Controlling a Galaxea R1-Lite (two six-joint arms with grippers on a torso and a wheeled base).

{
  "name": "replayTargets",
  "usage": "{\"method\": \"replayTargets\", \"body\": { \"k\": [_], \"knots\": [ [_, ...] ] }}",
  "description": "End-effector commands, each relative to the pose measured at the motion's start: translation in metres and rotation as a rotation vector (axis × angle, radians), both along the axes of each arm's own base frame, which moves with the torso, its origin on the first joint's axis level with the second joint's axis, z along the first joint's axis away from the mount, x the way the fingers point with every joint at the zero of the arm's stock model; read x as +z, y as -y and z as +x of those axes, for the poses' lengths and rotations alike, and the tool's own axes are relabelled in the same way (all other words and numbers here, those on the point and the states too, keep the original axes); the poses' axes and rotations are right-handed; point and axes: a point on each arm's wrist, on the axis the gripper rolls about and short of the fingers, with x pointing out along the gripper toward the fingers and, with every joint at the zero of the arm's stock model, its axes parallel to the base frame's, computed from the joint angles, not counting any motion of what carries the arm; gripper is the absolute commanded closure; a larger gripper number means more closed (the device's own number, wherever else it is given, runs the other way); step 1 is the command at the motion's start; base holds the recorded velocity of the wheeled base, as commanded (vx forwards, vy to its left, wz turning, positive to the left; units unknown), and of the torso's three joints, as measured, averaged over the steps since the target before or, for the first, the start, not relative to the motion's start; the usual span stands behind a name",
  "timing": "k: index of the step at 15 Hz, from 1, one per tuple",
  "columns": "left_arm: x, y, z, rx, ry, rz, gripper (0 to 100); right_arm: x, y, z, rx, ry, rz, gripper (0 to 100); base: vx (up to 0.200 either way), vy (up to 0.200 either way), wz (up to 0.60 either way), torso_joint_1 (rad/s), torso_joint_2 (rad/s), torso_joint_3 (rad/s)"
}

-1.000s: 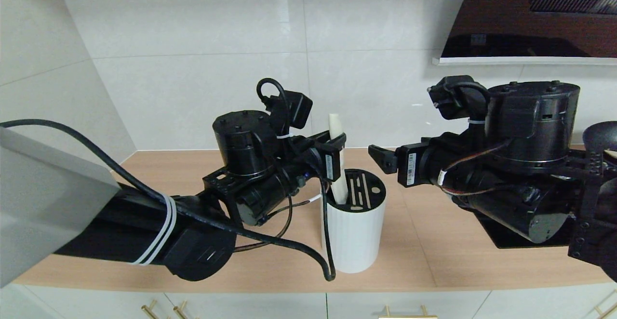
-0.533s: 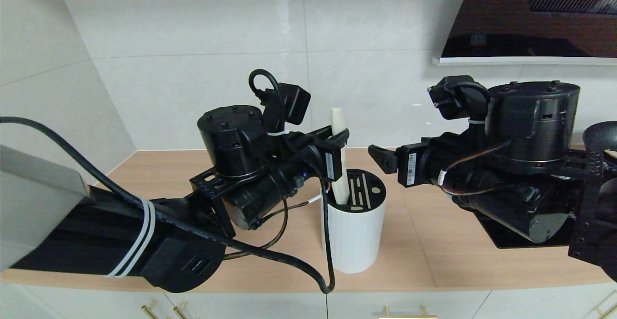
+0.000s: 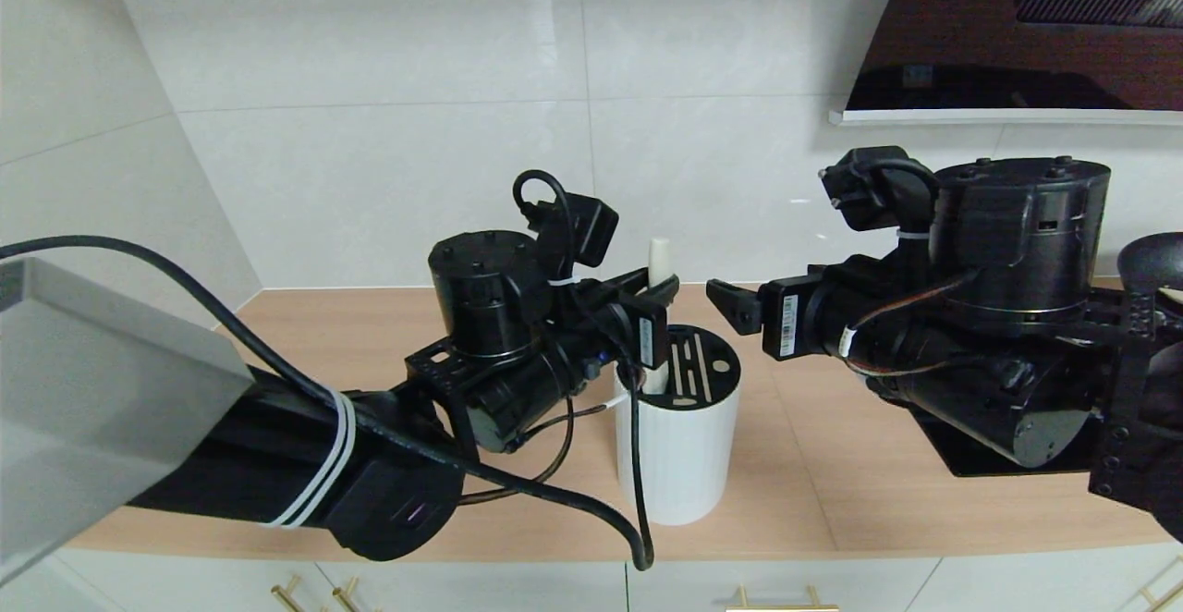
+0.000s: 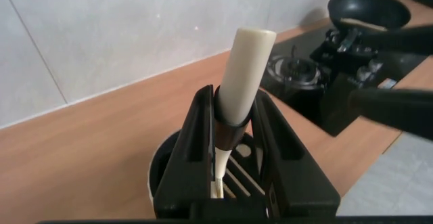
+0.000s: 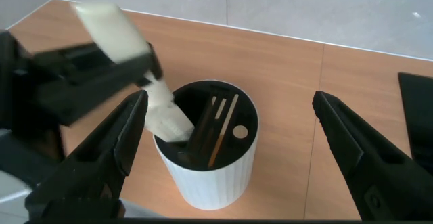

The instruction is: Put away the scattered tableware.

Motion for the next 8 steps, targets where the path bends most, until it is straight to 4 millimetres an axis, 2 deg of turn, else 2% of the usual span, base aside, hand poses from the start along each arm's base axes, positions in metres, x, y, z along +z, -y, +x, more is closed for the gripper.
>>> {"method": "replayTargets", "body": {
  "k": [1, 8],
  "knots": [
    [-0.0129, 0.0046, 0.0057, 0.000, -0.024, 0.019, 100, -0.0006, -0.0006, 0.0003, 0.001, -0.001, -0.001, 0, 0.000, 0.000, 0.00, 0.000, 0.00, 0.000],
    [-0.0222, 0.0074, 0.0089, 0.000, -0.042, 0.034, 100, -0.0029, -0.0015, 0.0012, 0.001, -0.007, -0.006, 0, 0.000, 0.000, 0.00, 0.000, 0.00, 0.000]
  ]
}}
